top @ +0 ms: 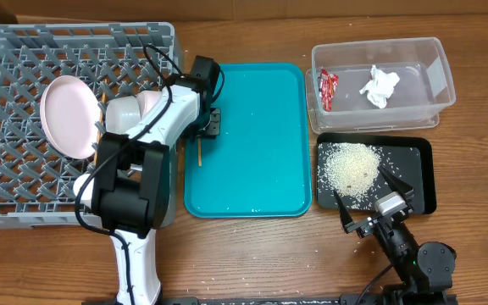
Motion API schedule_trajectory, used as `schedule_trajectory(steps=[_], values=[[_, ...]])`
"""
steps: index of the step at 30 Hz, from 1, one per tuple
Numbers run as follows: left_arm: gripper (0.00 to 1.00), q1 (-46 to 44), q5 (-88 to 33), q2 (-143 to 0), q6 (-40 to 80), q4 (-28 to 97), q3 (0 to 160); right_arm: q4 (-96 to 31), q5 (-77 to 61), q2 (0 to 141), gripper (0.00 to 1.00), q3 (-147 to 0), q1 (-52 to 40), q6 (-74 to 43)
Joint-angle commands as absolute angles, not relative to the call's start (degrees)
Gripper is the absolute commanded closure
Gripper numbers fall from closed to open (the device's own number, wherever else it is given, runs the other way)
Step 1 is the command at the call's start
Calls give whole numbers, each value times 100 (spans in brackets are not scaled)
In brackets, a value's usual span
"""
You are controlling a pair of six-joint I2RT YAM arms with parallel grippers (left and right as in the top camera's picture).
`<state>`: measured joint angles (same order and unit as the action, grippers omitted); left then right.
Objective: Sort waste into correct bins and load items into the dishwasher
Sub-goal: 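Grasp the second wooden chopstick on the teal tray with the left gripper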
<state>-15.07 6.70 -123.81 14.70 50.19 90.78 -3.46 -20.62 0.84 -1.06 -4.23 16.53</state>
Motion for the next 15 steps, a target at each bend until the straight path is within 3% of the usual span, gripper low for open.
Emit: schedule_trajectory(steps=[1, 4, 5, 15], values=[[60, -1487, 801, -12536, 1588, 5026, 8967, -314, -2067, 38, 0, -47, -447, 1632], [93, -1466, 478, -12536, 1581, 4912, 8967, -314, -2067, 38, 0, -47, -447, 1634], [96, -1466, 368, -12534, 1584, 4901, 8976, -314, -2067, 38, 0, -47, -447, 1632], [96, -1450, -185, -11487, 1424, 5704, 9618, -314, -2067, 38, 0, -47, -447, 1632]])
